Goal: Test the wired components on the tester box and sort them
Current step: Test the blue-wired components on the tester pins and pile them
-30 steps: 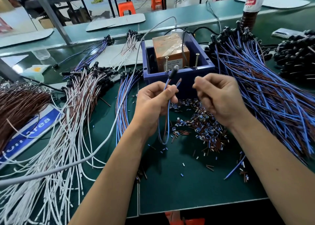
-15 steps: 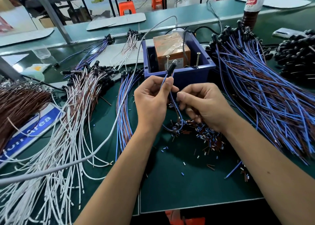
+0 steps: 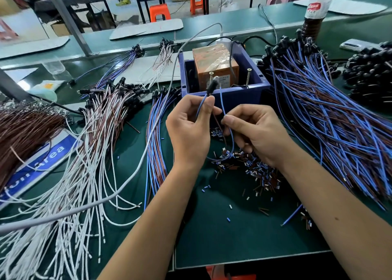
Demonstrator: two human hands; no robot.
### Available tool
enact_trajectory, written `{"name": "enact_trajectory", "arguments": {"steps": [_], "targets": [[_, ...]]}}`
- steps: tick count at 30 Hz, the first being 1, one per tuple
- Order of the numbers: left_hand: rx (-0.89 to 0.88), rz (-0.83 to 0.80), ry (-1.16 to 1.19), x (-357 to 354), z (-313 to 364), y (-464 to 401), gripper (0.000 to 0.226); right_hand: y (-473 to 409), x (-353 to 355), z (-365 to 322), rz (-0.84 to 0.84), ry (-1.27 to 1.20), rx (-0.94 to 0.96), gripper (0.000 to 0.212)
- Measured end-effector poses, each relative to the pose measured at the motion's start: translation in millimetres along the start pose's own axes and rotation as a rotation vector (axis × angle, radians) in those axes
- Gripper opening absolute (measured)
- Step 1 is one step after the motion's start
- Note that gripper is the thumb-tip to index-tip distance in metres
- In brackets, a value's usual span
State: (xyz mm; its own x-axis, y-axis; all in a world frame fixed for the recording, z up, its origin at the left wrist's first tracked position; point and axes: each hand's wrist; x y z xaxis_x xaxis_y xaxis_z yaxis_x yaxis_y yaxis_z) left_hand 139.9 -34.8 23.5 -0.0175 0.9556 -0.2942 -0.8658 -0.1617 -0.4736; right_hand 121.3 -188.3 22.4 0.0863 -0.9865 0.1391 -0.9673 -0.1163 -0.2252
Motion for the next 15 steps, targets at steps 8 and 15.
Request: {"name": "enact_trajectory", "arguments": {"steps": [8, 15], "targets": [[0.031, 0.124, -0.089, 2.7, -3.0, -4.4, 0.020, -2.0, 3.8, -0.5, 0.152, -0.025, -0.042, 0.028], [-0.009, 0.165, -0.055, -0.3, 1.9, -2.9, 0.014, -3.7, 4.5, -2.1, 0.250, -0.065, -0.029, 0.032]]}}
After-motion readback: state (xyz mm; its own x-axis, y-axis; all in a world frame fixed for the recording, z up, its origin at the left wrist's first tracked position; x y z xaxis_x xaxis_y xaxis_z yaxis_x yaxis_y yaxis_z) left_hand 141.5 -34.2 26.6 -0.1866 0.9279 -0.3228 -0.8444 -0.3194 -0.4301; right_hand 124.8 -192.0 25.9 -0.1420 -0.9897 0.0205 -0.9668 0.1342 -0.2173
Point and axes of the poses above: each hand's wrist, its own y-axis away from the middle knuckle, its own x-axis out of the back of the hand, z = x × y, and after that the axes turned 14 degrees about y, right-handed
